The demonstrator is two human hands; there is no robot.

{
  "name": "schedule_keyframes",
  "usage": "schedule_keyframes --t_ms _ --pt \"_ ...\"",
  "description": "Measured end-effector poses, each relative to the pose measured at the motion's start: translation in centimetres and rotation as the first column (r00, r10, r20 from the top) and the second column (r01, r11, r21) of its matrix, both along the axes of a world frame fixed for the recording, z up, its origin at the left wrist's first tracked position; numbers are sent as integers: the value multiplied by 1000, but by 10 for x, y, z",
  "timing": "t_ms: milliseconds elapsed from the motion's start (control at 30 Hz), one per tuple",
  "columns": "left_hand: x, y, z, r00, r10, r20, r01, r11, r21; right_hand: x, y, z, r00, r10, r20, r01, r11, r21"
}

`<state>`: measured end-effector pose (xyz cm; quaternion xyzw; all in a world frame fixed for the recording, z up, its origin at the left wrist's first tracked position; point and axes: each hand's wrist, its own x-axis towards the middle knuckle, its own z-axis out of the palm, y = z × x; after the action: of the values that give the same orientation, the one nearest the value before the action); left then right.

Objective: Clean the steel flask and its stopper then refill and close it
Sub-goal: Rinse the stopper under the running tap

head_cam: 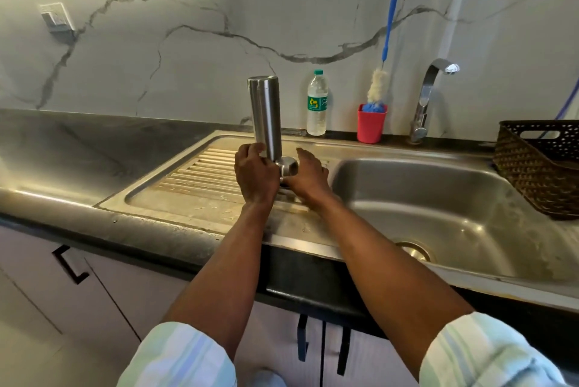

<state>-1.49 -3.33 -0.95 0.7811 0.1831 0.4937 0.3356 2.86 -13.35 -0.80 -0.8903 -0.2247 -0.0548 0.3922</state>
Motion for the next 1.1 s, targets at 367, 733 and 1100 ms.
schedule_keyframes --t_ms 367,733,1100 --pt "-2 -6 -3 997 -29 -68 37 992 120 2 12 -7 998 -38 -49 46 984 175" --pt "6 -39 0 988 -150 26 130 920 369 13 -121 19 944 -328 33 304 906 295" --pt "140 -225 19 761 -581 -288 633 763 135 70 -249 13 778 -628 -29 586 708 395"
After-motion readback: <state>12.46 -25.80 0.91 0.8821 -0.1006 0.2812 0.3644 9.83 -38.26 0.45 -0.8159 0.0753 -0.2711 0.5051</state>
